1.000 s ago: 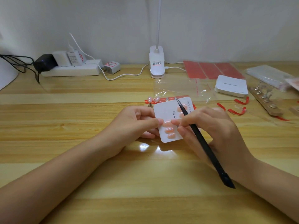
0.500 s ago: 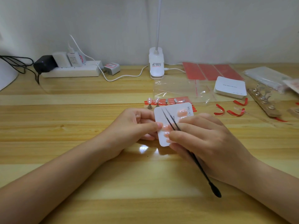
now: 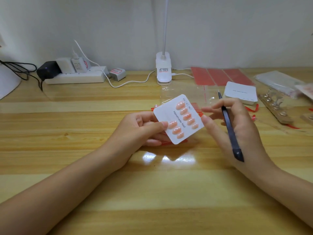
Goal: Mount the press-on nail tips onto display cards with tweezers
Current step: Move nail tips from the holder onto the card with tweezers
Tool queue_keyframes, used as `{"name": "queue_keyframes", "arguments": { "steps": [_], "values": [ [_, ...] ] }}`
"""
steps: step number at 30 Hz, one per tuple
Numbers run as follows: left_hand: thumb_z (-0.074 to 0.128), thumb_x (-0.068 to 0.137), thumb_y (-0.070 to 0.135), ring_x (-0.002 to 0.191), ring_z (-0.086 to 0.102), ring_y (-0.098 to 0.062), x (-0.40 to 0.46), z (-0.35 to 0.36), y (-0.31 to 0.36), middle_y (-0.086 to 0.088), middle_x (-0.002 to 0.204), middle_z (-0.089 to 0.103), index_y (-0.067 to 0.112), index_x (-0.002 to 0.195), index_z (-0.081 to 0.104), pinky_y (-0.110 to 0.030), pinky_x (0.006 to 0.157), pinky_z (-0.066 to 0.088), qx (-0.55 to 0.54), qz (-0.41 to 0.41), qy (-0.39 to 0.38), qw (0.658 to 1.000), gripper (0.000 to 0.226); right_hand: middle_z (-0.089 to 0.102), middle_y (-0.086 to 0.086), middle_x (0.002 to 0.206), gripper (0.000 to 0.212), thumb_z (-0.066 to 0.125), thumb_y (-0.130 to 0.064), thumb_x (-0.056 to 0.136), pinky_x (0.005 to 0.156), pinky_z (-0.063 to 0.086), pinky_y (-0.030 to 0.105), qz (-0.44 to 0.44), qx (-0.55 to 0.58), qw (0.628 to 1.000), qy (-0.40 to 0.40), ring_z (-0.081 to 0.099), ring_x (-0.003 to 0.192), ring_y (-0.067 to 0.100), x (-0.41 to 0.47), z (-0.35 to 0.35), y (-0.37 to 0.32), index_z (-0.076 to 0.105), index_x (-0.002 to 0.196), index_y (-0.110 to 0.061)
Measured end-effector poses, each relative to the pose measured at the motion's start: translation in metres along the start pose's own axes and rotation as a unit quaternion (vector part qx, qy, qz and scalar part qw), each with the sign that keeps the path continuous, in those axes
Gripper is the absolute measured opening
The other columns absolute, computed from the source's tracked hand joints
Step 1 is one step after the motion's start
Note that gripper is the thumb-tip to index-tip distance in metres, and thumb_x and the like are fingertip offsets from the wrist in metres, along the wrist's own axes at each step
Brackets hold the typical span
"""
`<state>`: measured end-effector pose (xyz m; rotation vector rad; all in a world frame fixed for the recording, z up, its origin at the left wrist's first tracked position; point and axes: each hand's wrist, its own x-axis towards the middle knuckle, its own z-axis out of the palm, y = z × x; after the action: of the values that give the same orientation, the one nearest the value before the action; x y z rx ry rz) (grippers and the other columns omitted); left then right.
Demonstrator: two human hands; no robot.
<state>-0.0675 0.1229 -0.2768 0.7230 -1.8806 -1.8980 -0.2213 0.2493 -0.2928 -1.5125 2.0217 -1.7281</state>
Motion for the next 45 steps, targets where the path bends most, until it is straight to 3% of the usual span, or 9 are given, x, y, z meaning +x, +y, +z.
{"name": "queue_keyframes", "arguments": {
  "steps": [4,8,12,17,21,29,35,41,45],
  "values": [
    [0.062,0.084,0.009,0.076,0.070,-0.012,-0.004,0.002,-0.001,-0.005,0.083,0.074,0.013,0.099,0.067,-0.018,0.066,0.055,0.054,0.031,-0.020,0.998,0.017,0.067,-0.014,0.075,0.027,0.064,-0.004,0.082,0.071,0.046,0.009,0.052,0.068,0.996,-0.018,0.062,0.073,-0.002,0.004,-0.004,0.004,0.048,0.087,-0.026],
    [0.062,0.073,0.028,0.073,0.070,-0.017,-0.006,0.001,0.002,-0.010,0.081,0.073,0.004,0.090,0.069,-0.025,0.069,0.057,0.075,0.040,-0.058,0.995,0.030,0.065,-0.013,0.066,0.026,0.065,0.001,0.081,0.064,0.045,0.007,0.060,0.092,0.994,-0.029,0.060,0.065,-0.004,0.005,-0.006,0.004,0.052,0.082,-0.021],
    [0.061,0.077,0.030,0.041,0.052,-0.013,-0.005,-0.001,0.006,-0.016,0.060,0.059,0.009,0.073,0.066,-0.019,0.042,0.045,0.121,0.052,-0.008,0.991,0.022,0.065,-0.004,0.065,0.025,0.067,0.004,0.078,0.063,0.046,0.008,0.046,0.103,0.991,-0.070,0.060,0.064,-0.002,0.004,-0.001,0.001,0.056,0.077,-0.018],
    [0.060,0.087,0.014,0.028,0.034,-0.005,-0.003,-0.006,0.003,0.004,0.036,0.046,0.009,0.067,0.063,-0.013,0.033,0.027,0.172,0.031,0.048,0.983,0.021,0.067,0.004,0.073,0.018,0.070,-0.015,0.074,0.070,0.051,0.023,0.049,0.106,0.992,-0.052,0.066,0.071,0.014,0.004,0.000,0.004,0.054,0.077,-0.022],
    [0.061,0.087,0.019,0.025,0.034,-0.009,-0.001,-0.011,0.000,-0.002,0.036,0.052,0.007,0.068,0.064,-0.009,0.033,0.022,0.189,-0.002,0.085,0.978,0.023,0.066,0.003,0.065,0.020,0.059,-0.033,0.074,0.060,0.046,0.010,0.075,0.153,0.985,0.011,0.062,0.060,0.003,0.007,0.000,0.002,0.046,0.080,-0.020],
    [0.064,0.080,0.028,0.038,0.044,0.000,0.001,-0.014,-0.002,0.016,0.040,0.052,0.015,0.054,0.057,-0.017,0.042,0.032,0.441,0.087,0.083,0.890,0.030,0.049,-0.003,0.045,0.051,0.030,-0.069,0.082,0.046,0.037,0.012,0.160,0.144,0.976,0.016,0.041,0.042,0.003,0.008,-0.003,0.001,0.068,0.074,-0.036],
    [0.061,0.073,0.042,0.043,0.044,-0.002,0.008,-0.027,0.008,0.014,0.047,0.053,0.020,0.056,0.051,-0.028,0.049,0.036,0.468,0.136,0.095,0.868,0.029,0.050,-0.009,0.054,0.064,0.027,-0.077,0.075,0.063,0.038,0.028,0.197,0.175,0.965,0.005,0.043,0.057,0.009,0.008,-0.007,0.001,0.075,0.087,-0.037],
    [0.076,0.069,0.033,0.084,0.052,0.002,0.040,-0.031,0.012,0.016,0.093,0.054,0.030,0.098,0.049,-0.001,0.066,0.035,0.388,0.185,0.071,0.900,0.040,0.068,0.002,0.062,0.032,0.064,-0.049,0.059,0.056,0.051,0.017,0.153,0.275,0.948,0.043,0.059,0.050,0.010,0.012,-0.010,-0.004,0.071,0.068,-0.019],
    [0.079,0.070,0.019,0.082,0.053,0.009,0.057,-0.021,0.001,0.015,0.090,0.058,0.028,0.105,0.048,0.002,0.065,0.035,0.320,0.183,0.065,0.927,0.047,0.071,0.004,0.064,0.037,0.069,-0.046,0.052,0.052,0.049,0.015,0.138,0.251,0.958,0.032,0.061,0.050,0.009,0.024,-0.017,-0.003,0.054,0.072,-0.018]
  ]
}}
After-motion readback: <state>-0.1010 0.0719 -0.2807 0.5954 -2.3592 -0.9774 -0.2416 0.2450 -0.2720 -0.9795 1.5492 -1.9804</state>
